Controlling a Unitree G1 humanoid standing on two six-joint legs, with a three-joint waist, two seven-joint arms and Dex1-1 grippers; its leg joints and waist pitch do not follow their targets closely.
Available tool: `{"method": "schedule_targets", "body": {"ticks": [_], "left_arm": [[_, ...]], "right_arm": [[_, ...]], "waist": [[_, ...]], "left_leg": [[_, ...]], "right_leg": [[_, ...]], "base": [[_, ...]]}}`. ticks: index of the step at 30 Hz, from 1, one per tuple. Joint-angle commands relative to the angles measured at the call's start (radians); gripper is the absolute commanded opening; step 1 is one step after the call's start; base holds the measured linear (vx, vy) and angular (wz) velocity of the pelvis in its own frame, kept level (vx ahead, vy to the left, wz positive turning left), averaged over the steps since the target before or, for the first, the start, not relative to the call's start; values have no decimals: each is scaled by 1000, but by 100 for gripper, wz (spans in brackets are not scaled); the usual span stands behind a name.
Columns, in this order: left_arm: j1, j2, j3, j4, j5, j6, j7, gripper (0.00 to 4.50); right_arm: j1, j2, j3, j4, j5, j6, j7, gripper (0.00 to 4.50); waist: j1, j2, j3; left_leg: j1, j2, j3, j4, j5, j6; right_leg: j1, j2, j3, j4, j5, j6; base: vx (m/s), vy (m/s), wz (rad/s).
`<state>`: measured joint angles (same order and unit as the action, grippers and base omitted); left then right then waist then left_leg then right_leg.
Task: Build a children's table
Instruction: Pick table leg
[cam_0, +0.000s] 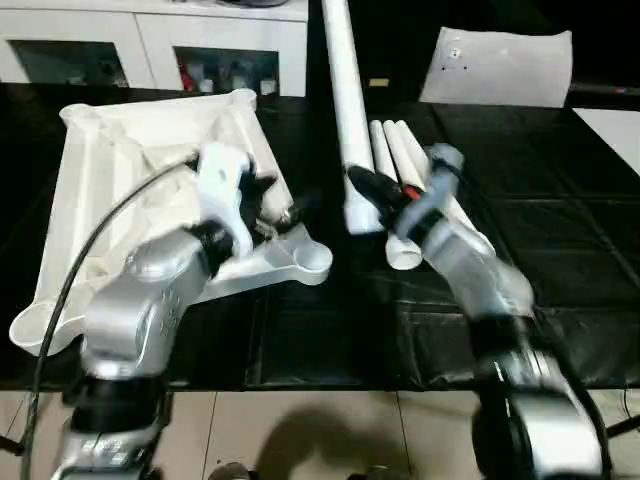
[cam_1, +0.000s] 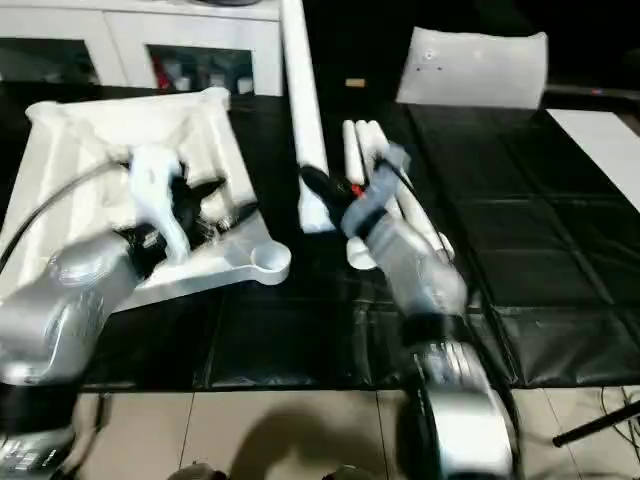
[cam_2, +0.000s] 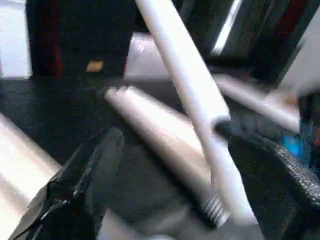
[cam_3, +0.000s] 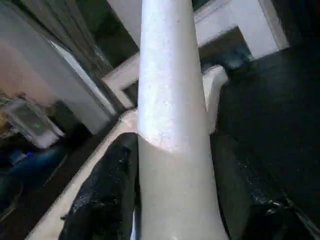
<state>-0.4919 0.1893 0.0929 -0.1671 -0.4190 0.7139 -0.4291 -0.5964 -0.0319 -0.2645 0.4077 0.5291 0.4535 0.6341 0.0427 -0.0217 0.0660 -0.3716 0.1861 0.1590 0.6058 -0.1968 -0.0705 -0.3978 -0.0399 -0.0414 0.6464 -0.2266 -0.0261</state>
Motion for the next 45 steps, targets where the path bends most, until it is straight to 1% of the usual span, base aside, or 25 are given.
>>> {"method": "schedule_targets", "body": {"ticks": [1,2,3,4,5,6,7,8,9,12,15,16,17,18,22,23,25,26,31,34,36,39,40,42,45], "left_arm": [[-22,-13,22,16,-43,23,8,420],[-35,-24,31,25,-69,42,-2,440],[-51,-36,41,35,-94,61,-11,440],[-67,-55,54,41,-130,85,-17,447],[-71,-60,59,42,-139,90,-16,450],[-73,-63,61,42,-143,93,-16,450],[-89,-86,76,47,-189,120,-14,450],[-103,-105,91,53,-229,145,-12,450],[-118,-128,110,60,-279,173,-11,450],[-140,-150,137,73,-333,181,-5,450],[-144,-153,142,75,-343,185,-4,450],[-148,-156,147,71,-361,194,-11,450],[-151,-159,150,67,-377,204,-16,450],[-152,-160,151,64,-385,210,-16,450],[-157,-158,147,62,-399,216,-9,450],[-158,-161,151,67,-404,209,-7,450],[-158,-160,151,68,-411,204,-8,450],[-157,-159,149,68,-410,201,-8,423],[-154,-154,142,64,-401,193,0,416],[-147,-148,119,59,-339,158,48,416],[-146,-152,99,54,-293,149,101,416],[-142,-152,81,47,-271,135,118,416],[-139,-159,73,44,-257,119,130,412],[-137,-167,74,47,-250,114,146,380],[-134,-174,75,56,-255,112,152,363]], "right_arm": [[17,2,-10,-92,54,20,23,186],[56,7,-13,-150,91,42,41,186],[103,9,-11,-223,134,73,54,186],[148,9,-5,-293,183,112,77,186],[156,8,-3,-306,194,121,83,186],[160,8,-2,-312,199,125,86,186],[187,6,4,-353,232,154,105,186],[209,4,10,-388,260,179,117,186],[226,-3,20,-412,276,200,134,186],[242,-16,38,-441,289,219,150,186],[248,-18,40,-452,297,226,145,186],[251,-22,42,-461,304,234,144,186],[255,-26,44,-470,312,243,143,186],[257,-28,45,-475,316,248,143,186],[260,-41,51,-488,327,257,139,186],[259,-43,53,-489,326,258,139,186],[258,-47,57,-490,326,260,137,186],[258,-53,65,-491,317,257,136,186],[257,-60,79,-495,287,236,119,186],[244,-69,125,-493,174,158,80,186],[241,-73,150,-490,133,126,70,186],[241,-78,174,-489,96,96,58,186],[238,-75,189,-489,68,72,45,186],[236,-73,198,-490,56,60,43,186],[235,-71,216,-489,31,34,39,186]], "waist": [[5,15,-79],[4,16,-76],[1,13,-77],[6,14,-76],[8,16,-78],[6,14,-77],[6,15,-78],[8,18,-76],[10,19,-74],[14,17,-73],[14,15,-72],[14,11,-71],[16,15,-72],[18,13,-74],[19,12,-74],[19,10,-75],[19,11,-75],[19,8,-75],[19,8,-74],[18,9,-74],[16,10,-75],[16,10,-75],[16,10,-75],[16,10,-76],[16,9,-75]], "left_leg": [[6,32,-3,-57,-40,34],[5,30,-2,-58,-44,37],[3,32,-4,-59,-44,42],[6,29,-1,-58,-38,47],[6,35,-5,-58,-35,54],[4,33,-5,-59,-34,54],[5,34,-5,-59,-35,51],[7,30,-1,-56,-43,47],[6,33,-3,-57,-57,45],[3,30,-3,-57,-61,38],[3,29,-4,-59,-67,28],[3,29,-3,-59,-67,28],[4,30,-4,-59,-60,27],[3,30,-5,-58,-44,27],[2,29,-4,-58,-33,32],[1,30,-4,-58,-27,33],[1,30,-4,-58,-27,33],[0,29,-3,-57,-25,33],[0,29,-3,-57,-25,33],[1,31,-4,-57,-19,23],[1,32,-4,-57,-20,21],[1,31,-4,-56,-15,26],[0,32,-5,-57,-17,24],[0,31,-5,-55,-14,25],[-1,30,-4,-55,-17,31]], "right_leg": [[75,-78,50,-70,130,-253],[76,-77,50,-73,109,-246],[76,-79,50,-72,101,-245],[76,-76,51,-78,101,-236],[74,-78,49,-74,105,-242],[74,-77,48,-75,99,-241],[73,-79,47,-75,90,-242],[72,-77,49,-79,76,-243],[71,-78,49,-81,56,-247],[71,-79,48,-86,16,-232],[70,-78,48,-91,-26,-214],[71,-78,48,-92,-32,-210],[70,-79,48,-91,-33,-204],[71,-77,48,-87,-13,-201],[71,-77,48,-87,6,-198],[72,-78,48,-86,14,-197],[72,-78,47,-86,14,-196],[73,-78,48,-87,16,-196],[72,-78,47,-87,5,-190],[71,-78,47,-88,1,-178],[71,-78,48,-85,12,-176],[72,-78,48,-84,26,-173],[71,-79,48,-84,26,-176],[73,-78,49,-81,43,-182],[73,-78,49,-81,55,-187]], "base": [[0,0,0],[0,0,0],[0,0,0],[0,0,0],[0,0,0],[0,0,0],[0,0,0],[0,0,0],[0,0,0],[0,0,0],[0,0,0],[0,0,0],[0,0,0],[0,0,0],[0,0,0],[0,0,0],[0,0,0],[0,0,0],[0,0,0],[0,0,0],[0,0,0],[0,0,0],[0,0,0],[0,0,0],[0,0,0]]}}
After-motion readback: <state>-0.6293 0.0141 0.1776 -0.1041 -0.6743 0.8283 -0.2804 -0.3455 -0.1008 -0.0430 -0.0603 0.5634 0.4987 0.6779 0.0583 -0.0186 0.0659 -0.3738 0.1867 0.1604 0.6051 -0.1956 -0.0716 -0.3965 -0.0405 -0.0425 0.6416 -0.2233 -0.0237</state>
